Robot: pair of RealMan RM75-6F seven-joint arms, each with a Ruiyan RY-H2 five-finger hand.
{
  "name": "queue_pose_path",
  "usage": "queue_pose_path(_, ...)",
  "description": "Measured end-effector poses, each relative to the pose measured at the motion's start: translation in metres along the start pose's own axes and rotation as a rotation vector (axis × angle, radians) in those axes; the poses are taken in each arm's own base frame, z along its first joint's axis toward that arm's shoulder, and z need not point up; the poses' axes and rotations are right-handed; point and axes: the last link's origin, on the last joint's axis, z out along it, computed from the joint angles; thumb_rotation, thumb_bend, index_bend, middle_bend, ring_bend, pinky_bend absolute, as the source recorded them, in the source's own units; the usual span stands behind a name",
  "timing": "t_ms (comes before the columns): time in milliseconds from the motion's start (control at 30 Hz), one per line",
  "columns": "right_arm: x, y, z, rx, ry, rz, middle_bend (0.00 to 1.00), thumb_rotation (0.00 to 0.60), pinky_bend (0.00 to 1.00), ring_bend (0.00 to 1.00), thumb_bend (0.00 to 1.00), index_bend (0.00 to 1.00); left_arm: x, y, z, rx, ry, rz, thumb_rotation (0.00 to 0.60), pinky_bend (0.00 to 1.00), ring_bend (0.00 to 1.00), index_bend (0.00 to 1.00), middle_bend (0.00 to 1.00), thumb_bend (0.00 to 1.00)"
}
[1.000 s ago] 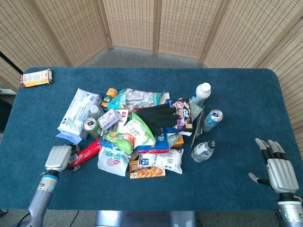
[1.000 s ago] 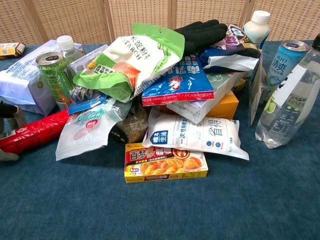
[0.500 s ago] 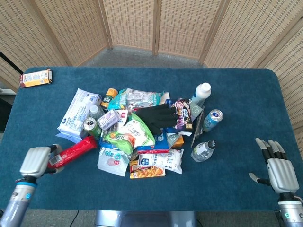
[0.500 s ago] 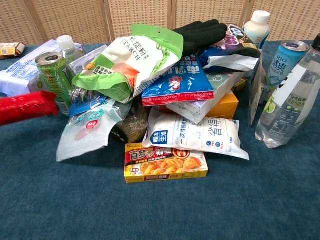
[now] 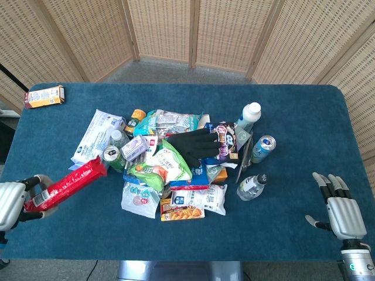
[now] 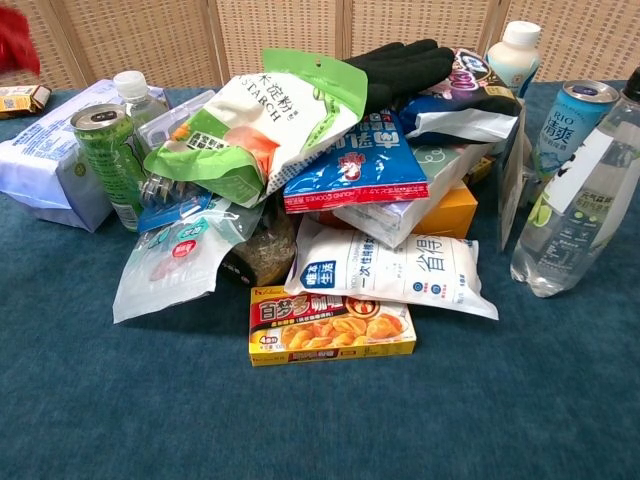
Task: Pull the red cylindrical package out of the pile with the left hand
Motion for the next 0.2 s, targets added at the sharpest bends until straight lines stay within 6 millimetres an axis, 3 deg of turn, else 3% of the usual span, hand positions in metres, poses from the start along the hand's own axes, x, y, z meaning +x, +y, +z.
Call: queue_pose_path(200,0.001,0.001,0.0,-0.003,0.005,0.003,0.0,0.6,0.0,0.0,0.0,0.0,0.008,0.013,0.009,-0.026,0.04,0.021,0.6,0.7,0.69,0.73,0.67,0.0)
